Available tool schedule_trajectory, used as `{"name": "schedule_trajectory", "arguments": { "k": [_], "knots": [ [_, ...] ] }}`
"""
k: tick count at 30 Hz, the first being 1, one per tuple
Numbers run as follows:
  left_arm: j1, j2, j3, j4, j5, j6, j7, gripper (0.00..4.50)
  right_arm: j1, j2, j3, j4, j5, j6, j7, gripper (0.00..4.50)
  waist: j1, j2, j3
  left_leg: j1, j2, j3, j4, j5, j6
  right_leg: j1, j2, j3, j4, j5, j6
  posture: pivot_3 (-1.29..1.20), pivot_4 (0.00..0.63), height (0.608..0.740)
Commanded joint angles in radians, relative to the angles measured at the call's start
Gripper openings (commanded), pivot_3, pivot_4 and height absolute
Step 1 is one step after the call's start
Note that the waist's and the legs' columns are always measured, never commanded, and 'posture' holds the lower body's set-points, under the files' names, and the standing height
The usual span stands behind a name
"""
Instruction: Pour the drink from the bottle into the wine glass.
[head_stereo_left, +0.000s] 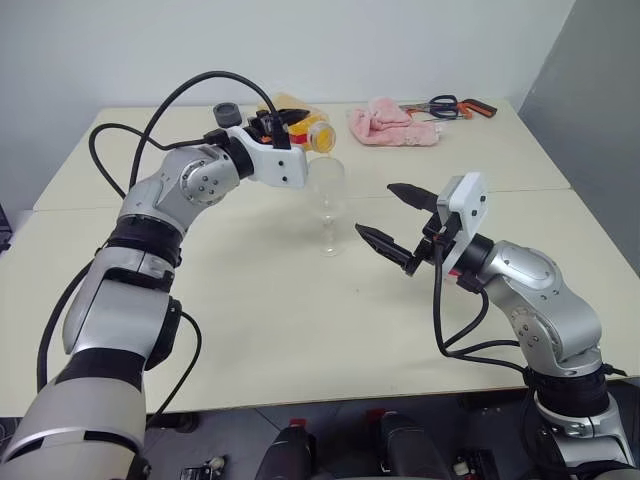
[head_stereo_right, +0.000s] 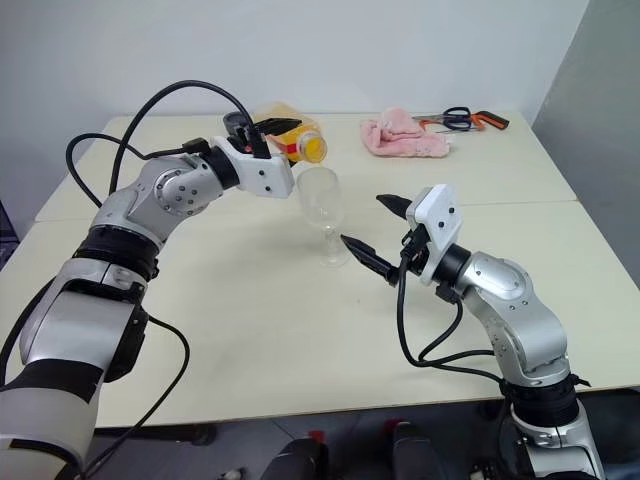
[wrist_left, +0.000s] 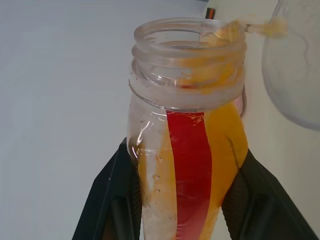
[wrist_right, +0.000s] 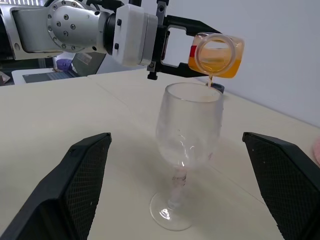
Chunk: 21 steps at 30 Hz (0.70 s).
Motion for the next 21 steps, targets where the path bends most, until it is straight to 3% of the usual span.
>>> {"name": "schedule_trajectory", "arguments": {
  "k": [1, 21],
  "knots": [
    [-0.055, 0.026, 0.005, -0.041, 0.013, -0.013, 0.043, 1.66, -0.007, -0.004, -0.013, -0.037, 0.018, -0.004, 0.002, 4.50, 0.000, 0.000, 0.000, 0.000, 0.000, 0.000, 0.000, 0.000, 0.000, 0.000, 0.000, 0.000, 0.000, 0.000, 0.000, 0.00, 0.150, 0.740],
    [-0.070, 0.043, -0.013, -0.028, 0.052, -0.026, 0.100, 1.66, -0.011, -0.004, -0.013, -0.045, 0.024, 0.010, -0.006, 4.50, 0.000, 0.000, 0.000, 0.000, 0.000, 0.000, 0.000, 0.000, 0.000, 0.000, 0.000, 0.000, 0.000, 0.000, 0.000, 0.00, 0.150, 0.740]
  ]
}}
